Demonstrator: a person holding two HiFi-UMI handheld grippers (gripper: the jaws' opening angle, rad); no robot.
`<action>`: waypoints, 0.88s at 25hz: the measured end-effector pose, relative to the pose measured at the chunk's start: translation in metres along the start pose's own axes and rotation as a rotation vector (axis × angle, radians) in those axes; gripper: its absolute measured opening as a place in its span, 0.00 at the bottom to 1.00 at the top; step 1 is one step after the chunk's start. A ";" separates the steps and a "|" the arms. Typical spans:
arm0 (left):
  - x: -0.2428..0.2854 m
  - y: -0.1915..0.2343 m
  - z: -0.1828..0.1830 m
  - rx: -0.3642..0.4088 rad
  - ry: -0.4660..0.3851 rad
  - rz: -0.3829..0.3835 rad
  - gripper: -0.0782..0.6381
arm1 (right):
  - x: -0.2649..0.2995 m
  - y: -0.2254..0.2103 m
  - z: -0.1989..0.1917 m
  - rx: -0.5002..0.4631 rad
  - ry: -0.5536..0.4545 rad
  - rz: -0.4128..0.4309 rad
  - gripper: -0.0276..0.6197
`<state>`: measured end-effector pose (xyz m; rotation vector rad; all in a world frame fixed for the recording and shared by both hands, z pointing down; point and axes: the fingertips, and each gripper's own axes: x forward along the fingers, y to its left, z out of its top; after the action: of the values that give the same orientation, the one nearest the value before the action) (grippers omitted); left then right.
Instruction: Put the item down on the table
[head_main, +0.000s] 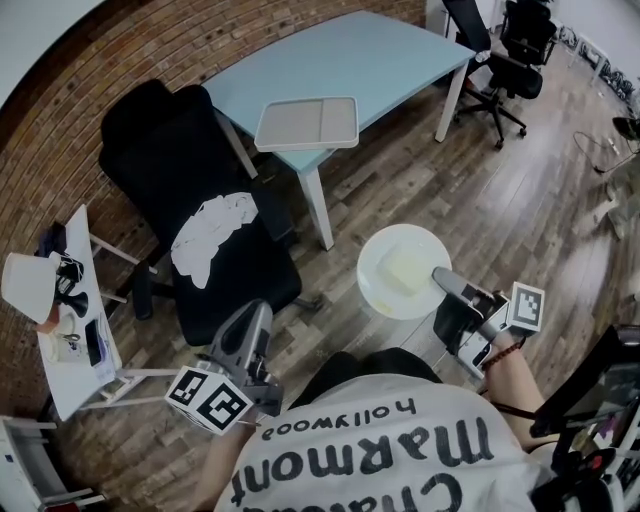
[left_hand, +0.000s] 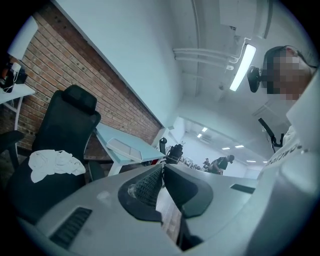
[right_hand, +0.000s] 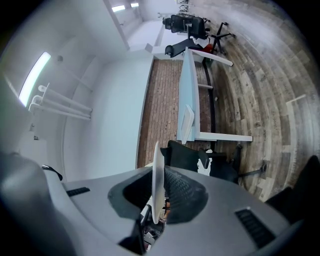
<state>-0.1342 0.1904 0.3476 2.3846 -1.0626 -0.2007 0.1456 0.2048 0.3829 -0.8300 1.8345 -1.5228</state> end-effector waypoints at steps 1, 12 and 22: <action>0.001 0.001 0.000 -0.006 0.000 0.004 0.14 | 0.001 -0.001 0.001 0.006 -0.002 -0.002 0.10; 0.041 0.036 0.007 0.022 0.056 0.006 0.13 | 0.031 -0.028 0.026 0.040 -0.026 -0.045 0.10; 0.124 0.080 0.044 0.003 0.079 -0.047 0.13 | 0.087 -0.043 0.084 0.061 -0.072 -0.067 0.10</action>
<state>-0.1158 0.0380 0.3601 2.4007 -0.9721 -0.1200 0.1612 0.0801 0.4073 -0.9140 1.7157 -1.5620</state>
